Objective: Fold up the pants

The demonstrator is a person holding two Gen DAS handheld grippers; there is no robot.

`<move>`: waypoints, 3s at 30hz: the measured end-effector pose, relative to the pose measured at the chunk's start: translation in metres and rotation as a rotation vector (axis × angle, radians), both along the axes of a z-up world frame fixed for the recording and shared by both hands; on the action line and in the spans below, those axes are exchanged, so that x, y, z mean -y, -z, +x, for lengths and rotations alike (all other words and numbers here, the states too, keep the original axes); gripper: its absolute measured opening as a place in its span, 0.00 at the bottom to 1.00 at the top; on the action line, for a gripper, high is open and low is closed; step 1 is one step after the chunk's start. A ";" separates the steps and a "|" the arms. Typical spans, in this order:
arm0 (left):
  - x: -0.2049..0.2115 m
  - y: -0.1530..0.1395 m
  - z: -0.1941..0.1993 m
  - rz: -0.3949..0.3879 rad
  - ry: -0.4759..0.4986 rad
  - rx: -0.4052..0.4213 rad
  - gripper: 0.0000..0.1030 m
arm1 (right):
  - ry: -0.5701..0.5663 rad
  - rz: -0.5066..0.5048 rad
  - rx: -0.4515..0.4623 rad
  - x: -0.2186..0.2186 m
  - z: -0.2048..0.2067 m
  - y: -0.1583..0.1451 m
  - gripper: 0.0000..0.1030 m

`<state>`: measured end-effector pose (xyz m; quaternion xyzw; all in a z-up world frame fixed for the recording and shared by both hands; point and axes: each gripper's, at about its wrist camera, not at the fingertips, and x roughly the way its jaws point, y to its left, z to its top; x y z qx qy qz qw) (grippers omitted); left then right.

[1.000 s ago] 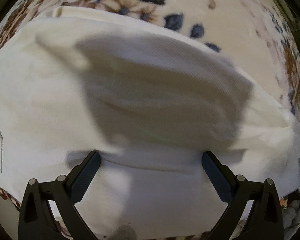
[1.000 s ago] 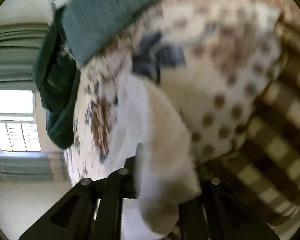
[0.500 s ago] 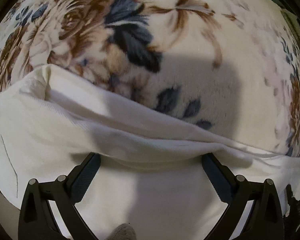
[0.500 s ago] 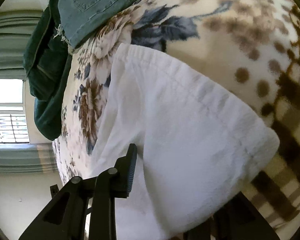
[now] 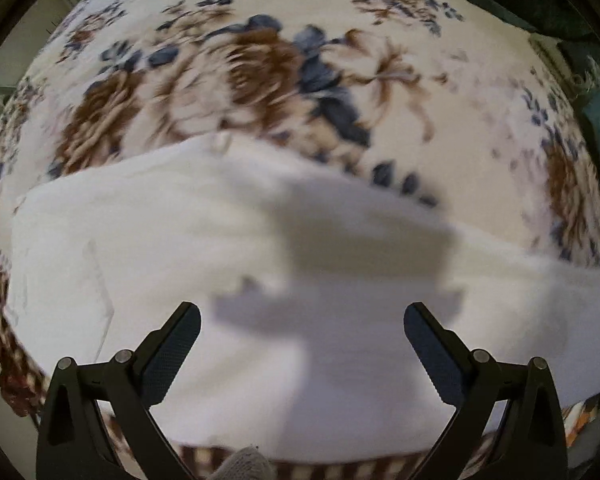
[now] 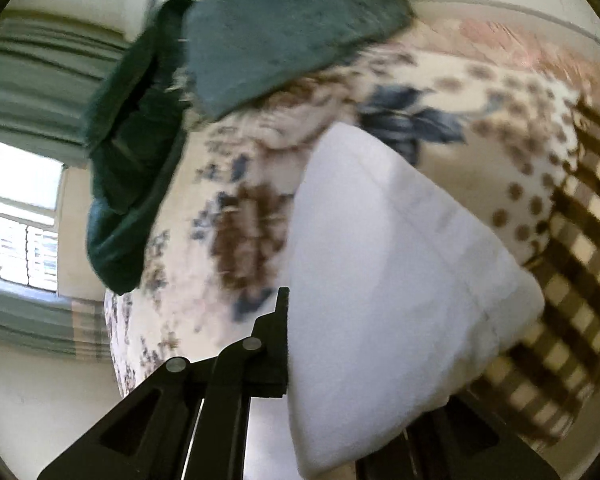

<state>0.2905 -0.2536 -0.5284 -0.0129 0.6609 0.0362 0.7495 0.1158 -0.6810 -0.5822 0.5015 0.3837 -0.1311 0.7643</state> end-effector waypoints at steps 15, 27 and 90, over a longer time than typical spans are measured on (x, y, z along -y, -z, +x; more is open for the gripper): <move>-0.129 -0.042 -0.072 -0.122 -0.147 -0.018 1.00 | -0.352 0.003 0.106 -0.202 0.056 -0.076 0.08; -0.220 -0.046 -0.064 -0.078 -0.237 0.018 1.00 | -0.633 -0.042 -0.002 -0.371 0.075 -0.018 0.08; -0.184 0.004 -0.103 -0.143 -0.120 -0.098 0.46 | -1.018 -0.408 -0.658 -0.289 0.004 0.048 0.56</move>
